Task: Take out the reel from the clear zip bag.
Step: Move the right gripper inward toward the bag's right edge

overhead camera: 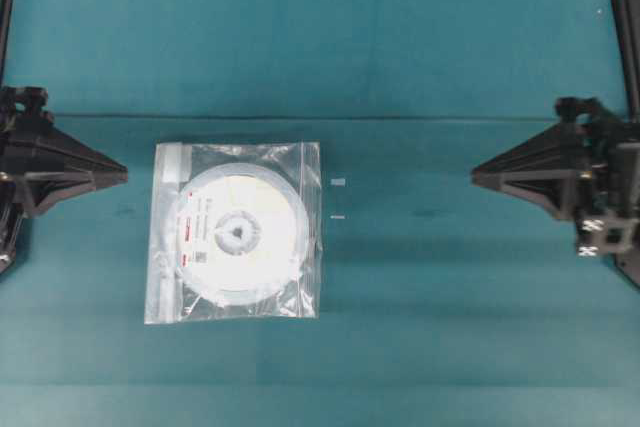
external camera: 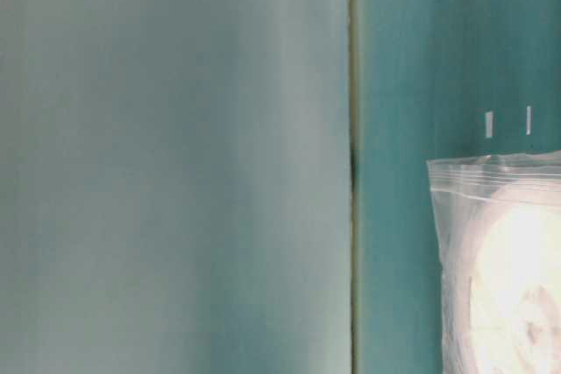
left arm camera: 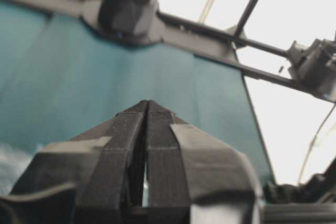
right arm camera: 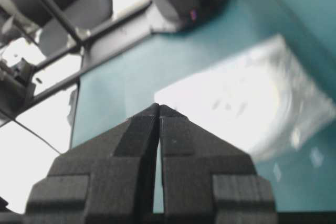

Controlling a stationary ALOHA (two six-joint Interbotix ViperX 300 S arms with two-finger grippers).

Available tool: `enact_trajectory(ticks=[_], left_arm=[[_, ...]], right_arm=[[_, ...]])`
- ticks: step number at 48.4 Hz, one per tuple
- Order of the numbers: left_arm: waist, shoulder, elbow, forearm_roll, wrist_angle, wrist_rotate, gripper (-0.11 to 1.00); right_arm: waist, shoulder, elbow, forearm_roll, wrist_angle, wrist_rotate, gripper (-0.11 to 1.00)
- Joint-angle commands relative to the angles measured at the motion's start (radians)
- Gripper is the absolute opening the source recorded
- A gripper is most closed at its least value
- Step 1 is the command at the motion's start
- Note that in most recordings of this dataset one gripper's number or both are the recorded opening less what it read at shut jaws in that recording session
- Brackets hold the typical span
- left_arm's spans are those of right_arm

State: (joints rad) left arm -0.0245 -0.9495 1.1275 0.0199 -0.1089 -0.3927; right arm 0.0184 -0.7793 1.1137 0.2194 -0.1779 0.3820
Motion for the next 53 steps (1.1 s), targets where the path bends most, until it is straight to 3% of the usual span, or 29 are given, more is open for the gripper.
enact_trajectory(ticks=[1, 8, 14, 40, 53], left_arm=[[-0.003, 0.015, -0.017, 0.002, 0.018, -0.067, -0.07], [-0.002, 0.040, -0.008, 0.002, 0.057, -0.218, -0.07], [-0.002, 0.063, 0.003, 0.003, 0.067, -0.299, -0.07], [0.041, 0.061, 0.080, 0.002, 0.069, -0.316, -0.07], [0.081, 0.063, 0.150, 0.003, 0.072, -0.430, -0.07]], right_arm=[[-0.008, 0.054, -0.026, 0.015, 0.003, 0.066, 0.00], [-0.026, 0.152, -0.043, 0.037, 0.006, 0.152, 0.00], [-0.041, 0.222, -0.051, 0.069, 0.006, 0.216, 0.00], [-0.034, 0.440, -0.106, 0.109, -0.002, 0.382, 0.00], [-0.028, 0.526, -0.140, 0.109, -0.003, 0.413, 0.00]])
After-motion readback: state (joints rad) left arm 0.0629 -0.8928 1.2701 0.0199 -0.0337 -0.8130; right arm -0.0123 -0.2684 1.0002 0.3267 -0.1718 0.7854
